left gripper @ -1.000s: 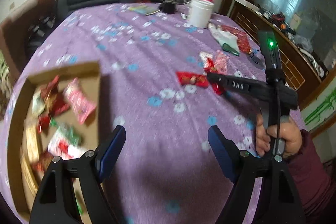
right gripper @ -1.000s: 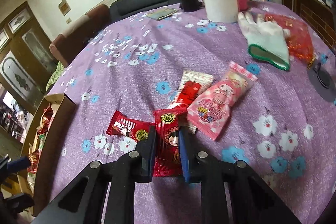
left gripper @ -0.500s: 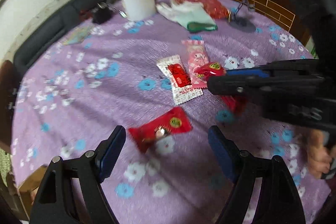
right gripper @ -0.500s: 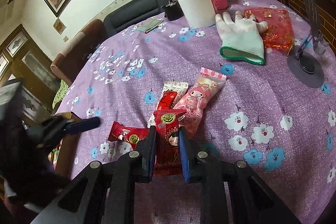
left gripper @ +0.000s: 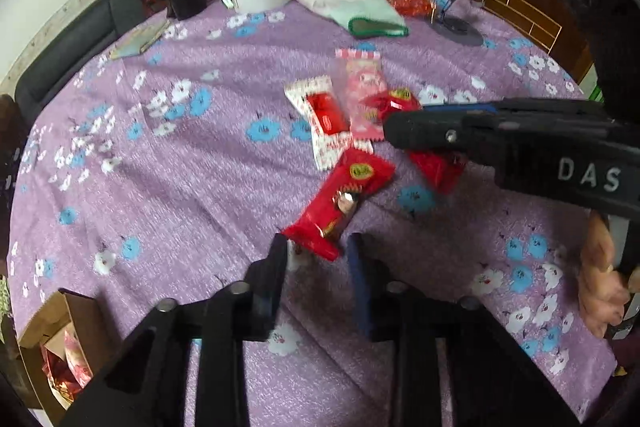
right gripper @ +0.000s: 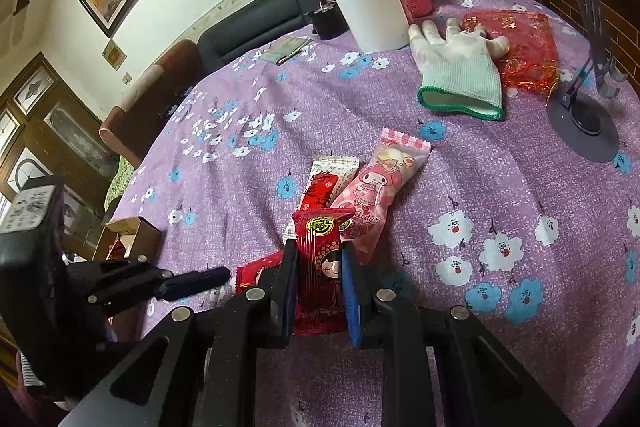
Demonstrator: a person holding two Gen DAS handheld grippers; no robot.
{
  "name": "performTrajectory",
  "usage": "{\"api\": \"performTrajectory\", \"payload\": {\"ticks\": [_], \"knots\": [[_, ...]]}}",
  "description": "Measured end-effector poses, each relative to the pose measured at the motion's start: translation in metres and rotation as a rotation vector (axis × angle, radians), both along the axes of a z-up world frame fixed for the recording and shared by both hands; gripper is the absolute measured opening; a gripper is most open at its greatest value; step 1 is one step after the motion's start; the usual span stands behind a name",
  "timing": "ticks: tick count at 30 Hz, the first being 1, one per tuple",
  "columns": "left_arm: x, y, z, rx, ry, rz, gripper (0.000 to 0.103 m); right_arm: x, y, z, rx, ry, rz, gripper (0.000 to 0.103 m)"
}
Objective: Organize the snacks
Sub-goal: 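Grasp a red cartoon-face packet with the left tool while the right tool grasps another, then carry both red packets into the cardboard tray and open both tools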
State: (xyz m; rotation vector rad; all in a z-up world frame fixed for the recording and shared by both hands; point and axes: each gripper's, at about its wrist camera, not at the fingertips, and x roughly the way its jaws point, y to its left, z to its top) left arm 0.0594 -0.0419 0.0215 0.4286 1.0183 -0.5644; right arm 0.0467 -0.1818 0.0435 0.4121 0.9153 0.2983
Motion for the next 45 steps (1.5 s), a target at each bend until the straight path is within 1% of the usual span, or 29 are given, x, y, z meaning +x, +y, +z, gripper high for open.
{"api": "performTrajectory", "payload": {"ticks": [1,2,3,5,8,10,11,13,14,15,17,24,27,30,32,35,37,39,42,45], "knots": [[0.0,0.0,0.003,-0.007,-0.016,-0.001,0.05,0.0,-0.001,0.0,0.002,-0.001,-0.005,0.021],[0.0,-0.001,0.004,-0.007,-0.036,0.0,0.062,0.0,-0.003,0.0,0.007,-0.001,-0.009,0.021],[0.001,-0.004,0.004,-0.007,-0.046,-0.005,0.064,0.0,-0.004,0.0,0.011,0.0,-0.013,0.021],[0.004,-0.01,0.002,-0.004,-0.04,-0.02,0.064,0.0,-0.006,0.001,0.016,0.0,-0.018,0.021],[0.009,-0.024,-0.007,0.028,-0.042,-0.039,0.064,-0.001,-0.008,0.001,0.019,-0.001,-0.024,0.021],[0.011,-0.029,-0.014,0.023,-0.026,-0.04,0.064,-0.001,-0.01,0.001,0.023,-0.001,-0.029,0.021],[0.012,-0.029,-0.014,0.006,-0.014,-0.03,0.063,-0.001,-0.01,0.002,0.024,-0.003,-0.032,0.021],[0.015,-0.027,-0.013,-0.033,0.024,-0.011,0.04,-0.001,-0.012,0.002,0.025,-0.006,-0.037,0.021],[0.015,-0.026,-0.013,-0.046,0.037,-0.006,0.017,-0.001,-0.013,0.002,0.029,-0.006,-0.04,0.021],[0.014,-0.026,-0.012,-0.05,0.045,0.005,0.018,-0.001,-0.013,0.002,0.032,-0.006,-0.041,0.021],[0.009,-0.023,-0.008,-0.054,0.028,0.035,0.018,-0.001,-0.013,0.003,0.037,-0.01,-0.04,0.021],[-0.024,0.007,0.024,-0.15,-0.011,0.126,0.018,-0.004,-0.013,0.005,0.068,-0.027,-0.03,0.021],[-0.045,0.032,0.045,-0.227,-0.027,0.169,0.018,-0.004,-0.013,0.005,0.091,-0.029,-0.022,0.021],[-0.069,0.067,0.065,-0.3,-0.053,0.23,0.018,-0.008,-0.01,0.008,0.115,-0.047,-0.01,0.021],[-0.082,0.088,0.073,-0.318,-0.079,0.273,0.018,-0.011,-0.005,0.011,0.116,-0.064,0.006,0.021],[-0.109,0.135,0.083,-0.325,-0.137,0.386,0.018,-0.014,0.005,0.013,0.108,-0.079,0.034,0.021],[-0.121,0.166,0.085,-0.344,-0.144,0.459,0.018,-0.016,0.012,0.013,0.096,-0.083,0.048,0.022],[-0.132,0.197,0.084,-0.344,-0.152,0.538,0.018,-0.019,0.022,0.011,0.078,-0.082,0.063,0.022],[-0.152,0.248,0.076,-0.35,-0.149,0.668,0.018,-0.025,0.037,0.011,0.041,-0.082,0.086,0.022],[-0.167,0.288,0.063,-0.361,-0.13,0.764,0.018,-0.032,0.055,0.013,0.011,-0.08,0.116,0.022]]}}
